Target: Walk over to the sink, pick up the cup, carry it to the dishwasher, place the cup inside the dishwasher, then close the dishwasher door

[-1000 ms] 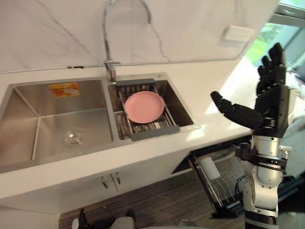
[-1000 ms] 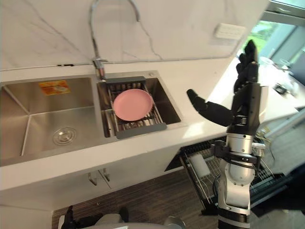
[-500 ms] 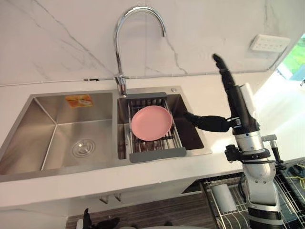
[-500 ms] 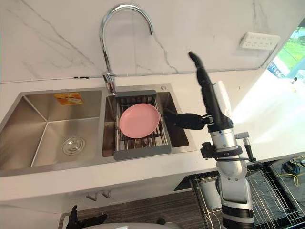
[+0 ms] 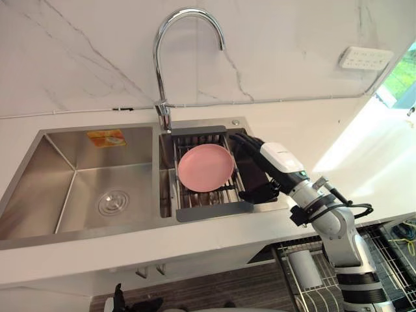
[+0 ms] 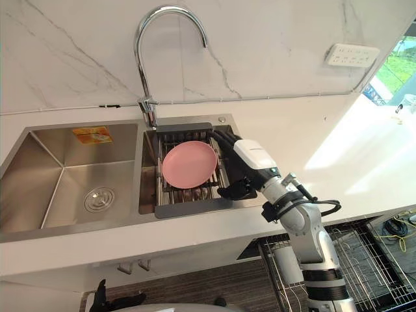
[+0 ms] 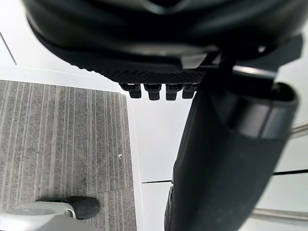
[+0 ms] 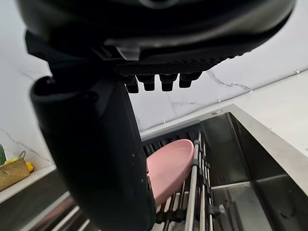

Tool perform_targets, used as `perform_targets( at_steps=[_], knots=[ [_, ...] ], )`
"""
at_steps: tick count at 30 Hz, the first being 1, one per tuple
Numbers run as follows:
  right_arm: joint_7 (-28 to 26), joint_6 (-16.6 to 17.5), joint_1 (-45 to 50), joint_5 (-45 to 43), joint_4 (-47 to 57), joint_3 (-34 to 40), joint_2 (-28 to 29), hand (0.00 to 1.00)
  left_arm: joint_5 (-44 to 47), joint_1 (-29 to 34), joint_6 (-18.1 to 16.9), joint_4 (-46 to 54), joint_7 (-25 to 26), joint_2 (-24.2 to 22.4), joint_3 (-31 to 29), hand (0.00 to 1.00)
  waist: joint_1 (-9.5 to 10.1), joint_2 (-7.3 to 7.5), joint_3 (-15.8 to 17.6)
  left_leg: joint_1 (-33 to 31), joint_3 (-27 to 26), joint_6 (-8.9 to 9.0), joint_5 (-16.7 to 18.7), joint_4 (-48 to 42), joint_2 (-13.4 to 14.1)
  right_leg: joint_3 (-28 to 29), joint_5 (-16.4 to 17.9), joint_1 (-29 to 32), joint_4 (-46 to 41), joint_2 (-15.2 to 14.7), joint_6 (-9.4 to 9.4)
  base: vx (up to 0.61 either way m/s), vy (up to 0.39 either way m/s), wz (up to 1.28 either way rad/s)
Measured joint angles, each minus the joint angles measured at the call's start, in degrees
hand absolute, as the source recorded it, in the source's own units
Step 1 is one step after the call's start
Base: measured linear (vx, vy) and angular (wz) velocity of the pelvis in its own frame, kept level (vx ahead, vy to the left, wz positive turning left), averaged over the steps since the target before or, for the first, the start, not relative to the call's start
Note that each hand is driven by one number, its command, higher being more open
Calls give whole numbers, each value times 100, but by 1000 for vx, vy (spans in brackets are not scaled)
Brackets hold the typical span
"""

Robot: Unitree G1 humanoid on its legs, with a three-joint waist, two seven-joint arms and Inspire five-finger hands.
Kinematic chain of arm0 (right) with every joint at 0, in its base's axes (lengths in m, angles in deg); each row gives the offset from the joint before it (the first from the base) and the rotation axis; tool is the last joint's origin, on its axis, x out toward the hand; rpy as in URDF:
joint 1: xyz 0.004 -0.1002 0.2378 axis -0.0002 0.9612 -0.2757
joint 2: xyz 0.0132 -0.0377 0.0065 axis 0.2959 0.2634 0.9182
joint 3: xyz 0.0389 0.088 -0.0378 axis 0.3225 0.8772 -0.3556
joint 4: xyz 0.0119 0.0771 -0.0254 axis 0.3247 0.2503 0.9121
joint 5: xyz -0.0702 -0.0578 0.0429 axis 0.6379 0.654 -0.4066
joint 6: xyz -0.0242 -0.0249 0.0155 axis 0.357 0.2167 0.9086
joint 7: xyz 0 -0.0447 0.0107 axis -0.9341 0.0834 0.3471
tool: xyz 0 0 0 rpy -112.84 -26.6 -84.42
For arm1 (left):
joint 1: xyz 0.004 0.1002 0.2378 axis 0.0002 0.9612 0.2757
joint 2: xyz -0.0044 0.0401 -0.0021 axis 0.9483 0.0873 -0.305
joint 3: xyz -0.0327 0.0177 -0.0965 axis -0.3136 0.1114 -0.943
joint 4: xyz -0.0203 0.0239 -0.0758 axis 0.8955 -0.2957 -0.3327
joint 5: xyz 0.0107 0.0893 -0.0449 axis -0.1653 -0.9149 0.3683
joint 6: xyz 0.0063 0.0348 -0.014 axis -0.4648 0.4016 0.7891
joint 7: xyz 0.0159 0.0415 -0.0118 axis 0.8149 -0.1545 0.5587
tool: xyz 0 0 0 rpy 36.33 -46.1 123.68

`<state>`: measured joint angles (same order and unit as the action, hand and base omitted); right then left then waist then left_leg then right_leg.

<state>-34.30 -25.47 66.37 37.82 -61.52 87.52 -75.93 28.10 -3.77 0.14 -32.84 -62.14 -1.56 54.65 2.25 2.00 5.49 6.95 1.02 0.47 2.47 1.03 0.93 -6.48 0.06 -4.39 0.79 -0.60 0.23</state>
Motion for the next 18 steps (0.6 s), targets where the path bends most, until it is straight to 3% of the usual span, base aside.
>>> perform_targets(
  at_steps=[18],
  knots=[
    [922, -206, -714, 920, -1537, -422, 10, 100, -7, 47, 73, 244, -39, -7, -4, 100, 237, -75, 38, -13, 420, 89, -59, 25, -33, -458, -7, -172, 64, -54, 17, -17, -6, 13]
  ],
)
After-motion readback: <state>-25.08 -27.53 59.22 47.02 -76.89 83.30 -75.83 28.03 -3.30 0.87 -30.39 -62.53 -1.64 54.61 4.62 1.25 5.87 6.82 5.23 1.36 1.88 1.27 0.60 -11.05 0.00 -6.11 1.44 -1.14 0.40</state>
